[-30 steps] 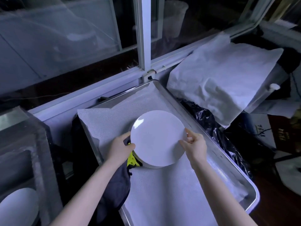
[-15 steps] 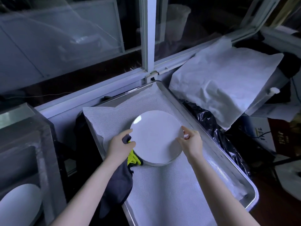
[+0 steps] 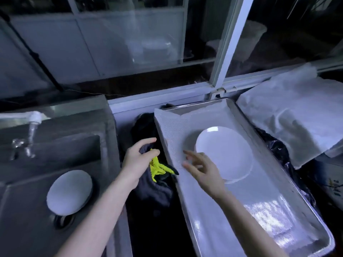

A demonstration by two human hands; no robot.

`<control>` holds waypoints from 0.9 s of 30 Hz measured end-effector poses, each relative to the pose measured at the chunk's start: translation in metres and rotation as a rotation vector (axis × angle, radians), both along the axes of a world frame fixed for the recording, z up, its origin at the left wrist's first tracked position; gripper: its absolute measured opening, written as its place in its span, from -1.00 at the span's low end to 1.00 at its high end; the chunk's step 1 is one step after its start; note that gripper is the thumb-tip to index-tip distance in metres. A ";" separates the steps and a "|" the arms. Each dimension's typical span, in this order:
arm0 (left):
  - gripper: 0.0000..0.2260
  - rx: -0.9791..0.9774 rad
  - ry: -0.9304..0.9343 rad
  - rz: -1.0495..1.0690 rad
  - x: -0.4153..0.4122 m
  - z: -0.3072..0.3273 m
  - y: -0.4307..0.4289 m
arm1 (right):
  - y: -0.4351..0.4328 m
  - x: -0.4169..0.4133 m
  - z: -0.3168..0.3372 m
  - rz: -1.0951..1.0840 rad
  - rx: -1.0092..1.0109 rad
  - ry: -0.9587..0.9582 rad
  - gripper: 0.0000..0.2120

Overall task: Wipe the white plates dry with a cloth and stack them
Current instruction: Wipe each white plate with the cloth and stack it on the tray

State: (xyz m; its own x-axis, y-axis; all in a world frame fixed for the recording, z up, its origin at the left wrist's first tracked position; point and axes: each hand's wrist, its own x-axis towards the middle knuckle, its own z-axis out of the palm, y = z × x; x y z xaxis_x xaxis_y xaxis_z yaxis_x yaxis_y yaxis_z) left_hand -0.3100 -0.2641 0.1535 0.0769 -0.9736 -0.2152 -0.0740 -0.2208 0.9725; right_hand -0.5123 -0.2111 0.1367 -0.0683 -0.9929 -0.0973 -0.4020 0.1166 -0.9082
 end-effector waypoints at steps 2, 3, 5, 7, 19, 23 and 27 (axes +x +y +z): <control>-0.72 0.014 0.077 0.105 0.034 0.011 0.009 | 0.012 0.054 0.008 0.247 0.051 -0.138 -0.51; -0.74 0.023 0.115 0.166 0.053 0.016 0.013 | 0.017 0.079 0.009 0.334 0.052 -0.175 -0.38; -0.78 0.025 0.179 0.296 0.093 0.026 0.019 | 0.022 0.123 0.008 0.444 0.000 -0.179 -0.18; -0.77 0.037 0.246 0.409 0.135 0.032 0.027 | 0.022 0.166 0.007 0.483 -0.056 -0.155 -0.17; 0.11 0.151 0.233 0.114 0.354 -0.022 0.130 | 0.030 0.392 -0.006 0.278 0.352 -0.575 -0.87; -0.29 0.285 0.185 0.206 0.392 -0.051 0.147 | 0.035 0.434 -0.029 0.309 0.456 -0.549 -0.87; -0.70 0.476 0.177 0.433 0.424 -0.092 0.141 | 0.020 0.444 -0.050 0.233 0.559 -0.483 -0.88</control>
State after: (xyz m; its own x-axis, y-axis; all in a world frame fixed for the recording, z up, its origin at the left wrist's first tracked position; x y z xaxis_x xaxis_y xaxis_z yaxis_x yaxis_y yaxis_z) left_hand 0.1135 -0.1232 0.0616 0.3638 -0.6581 -0.6593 0.2698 -0.6030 0.7507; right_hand -0.0684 -0.1910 0.0862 0.3142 -0.7707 -0.5543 -0.0469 0.5706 -0.8199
